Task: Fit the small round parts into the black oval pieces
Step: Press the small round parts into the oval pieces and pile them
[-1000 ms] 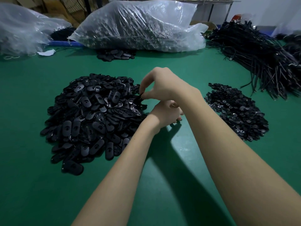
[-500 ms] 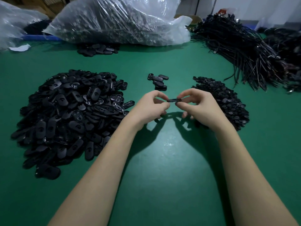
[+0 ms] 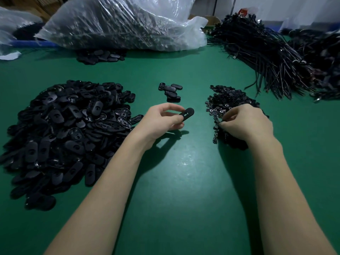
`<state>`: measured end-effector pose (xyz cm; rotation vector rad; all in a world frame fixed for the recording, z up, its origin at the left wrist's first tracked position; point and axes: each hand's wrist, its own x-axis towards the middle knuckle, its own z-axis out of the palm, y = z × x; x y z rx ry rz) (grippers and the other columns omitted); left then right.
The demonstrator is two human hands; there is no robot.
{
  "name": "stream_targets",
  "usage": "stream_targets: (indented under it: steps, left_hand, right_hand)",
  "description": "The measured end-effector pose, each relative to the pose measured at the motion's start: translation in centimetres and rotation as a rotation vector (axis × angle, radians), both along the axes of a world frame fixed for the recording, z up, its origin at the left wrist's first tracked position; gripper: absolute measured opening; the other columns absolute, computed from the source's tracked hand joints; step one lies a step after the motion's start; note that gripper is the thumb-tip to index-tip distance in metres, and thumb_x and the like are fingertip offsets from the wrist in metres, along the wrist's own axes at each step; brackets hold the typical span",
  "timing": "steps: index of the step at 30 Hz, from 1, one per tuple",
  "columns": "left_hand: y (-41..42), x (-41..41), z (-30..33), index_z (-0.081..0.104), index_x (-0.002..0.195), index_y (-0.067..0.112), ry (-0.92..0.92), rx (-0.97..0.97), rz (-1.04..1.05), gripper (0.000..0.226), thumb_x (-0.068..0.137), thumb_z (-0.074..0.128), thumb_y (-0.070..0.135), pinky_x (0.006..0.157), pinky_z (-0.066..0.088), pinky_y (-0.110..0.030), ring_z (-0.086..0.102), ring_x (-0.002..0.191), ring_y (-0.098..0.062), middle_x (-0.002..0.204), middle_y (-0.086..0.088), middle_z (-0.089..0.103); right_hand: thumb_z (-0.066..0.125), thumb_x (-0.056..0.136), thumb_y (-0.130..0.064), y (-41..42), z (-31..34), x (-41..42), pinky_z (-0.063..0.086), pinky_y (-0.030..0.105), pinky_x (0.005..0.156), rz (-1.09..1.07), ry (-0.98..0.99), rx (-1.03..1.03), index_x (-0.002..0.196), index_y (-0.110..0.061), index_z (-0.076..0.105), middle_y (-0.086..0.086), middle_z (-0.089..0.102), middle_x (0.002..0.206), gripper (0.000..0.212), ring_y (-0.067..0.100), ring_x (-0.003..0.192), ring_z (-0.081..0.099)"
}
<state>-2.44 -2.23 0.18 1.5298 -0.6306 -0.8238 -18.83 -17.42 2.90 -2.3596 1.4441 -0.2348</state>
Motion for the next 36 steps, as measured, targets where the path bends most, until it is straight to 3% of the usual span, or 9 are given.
stream_targets:
  steps: [5, 10, 15, 22, 27, 32, 36]
  left_hand:
    - [0.1, -0.1, 0.2, 0.07, 0.1, 0.013, 0.008, 0.004, 0.009, 0.017, 0.092, 0.066, -0.002, 0.086, 0.06, -0.026, 0.074, 0.075, -0.018, 0.093, -0.01, 0.073]
    - [0.1, -0.2, 0.4, 0.059, 0.091, 0.007, 0.063, -0.002, 0.058, 0.017, 0.092, 0.061, -0.01, 0.078, 0.059, -0.02, 0.076, 0.082, -0.022, 0.099, -0.013, 0.067]
    - [0.2, -0.3, 0.7, 0.066, 0.112, 0.014, 0.081, -0.03, 0.051, 0.037, 0.091, 0.056, -0.015, 0.078, 0.059, -0.022, 0.077, 0.084, -0.026, 0.104, -0.015, 0.059]
    - [0.0, -0.5, 0.9, 0.064, 0.099, 0.01, 0.152, -0.059, 0.112, 0.009, 0.097, 0.062, 0.001, 0.084, 0.061, -0.029, 0.077, 0.087, -0.029, 0.107, -0.018, 0.072]
    - [-0.1, -0.6, 0.7, 0.068, 0.099, 0.009, 0.127, -0.037, 0.084, 0.005, 0.097, 0.064, 0.008, 0.076, 0.062, -0.026, 0.077, 0.086, -0.026, 0.1, -0.014, 0.077]
    - [-0.2, -0.4, 0.4, 0.072, 0.096, 0.011, 0.096, -0.03, 0.087, 0.013, 0.1, 0.061, 0.014, 0.076, 0.06, -0.024, 0.074, 0.082, -0.018, 0.098, -0.007, 0.078]
    - [-0.2, -0.2, 0.3, 0.072, 0.096, 0.009, 0.101, -0.054, 0.132, 0.011, 0.099, 0.061, 0.009, 0.074, 0.06, -0.023, 0.071, 0.077, -0.016, 0.092, -0.011, 0.075]
  right_hand:
    - [0.071, 0.088, -0.026, 0.2, 0.0, 0.1, 0.055, 0.039, 0.09, -0.045, -0.018, 0.008, 0.096, -0.034, 0.077, 0.001, 0.074, 0.114, 0.013, 0.029, 0.106, 0.066]
    - [0.069, 0.089, -0.026, 0.0, -0.1, -0.2, 0.051, 0.034, 0.083, -0.04, -0.083, -0.006, 0.093, -0.035, 0.077, -0.001, 0.074, 0.11, 0.012, 0.027, 0.105, 0.065]
    - [0.07, 0.089, -0.026, -0.1, -0.1, -0.4, 0.05, 0.033, 0.078, -0.033, -0.16, 0.009, 0.089, -0.034, 0.076, -0.006, 0.075, 0.102, 0.01, 0.023, 0.102, 0.065]
    - [0.072, 0.084, -0.024, -0.1, 0.0, -0.6, 0.059, 0.041, 0.087, -0.022, -0.35, 0.059, 0.079, -0.029, 0.074, -0.01, 0.073, 0.088, 0.008, 0.018, 0.092, 0.068]
    - [0.075, 0.08, -0.021, 0.0, -0.2, -0.6, 0.059, 0.04, 0.088, -0.014, -0.398, 0.092, 0.08, -0.027, 0.073, -0.012, 0.073, 0.085, 0.007, 0.014, 0.091, 0.069]
    - [0.08, 0.081, -0.024, -0.4, -0.5, -0.8, 0.058, 0.035, 0.086, -0.006, -0.408, 0.111, 0.083, -0.031, 0.077, -0.016, 0.073, 0.078, 0.008, 0.006, 0.086, 0.068]
    - [0.082, 0.083, -0.023, -0.3, -0.3, -0.8, 0.055, 0.021, 0.072, 0.067, -0.515, 0.206, 0.085, -0.031, 0.081, -0.013, 0.076, 0.077, 0.008, -0.004, 0.068, 0.066]
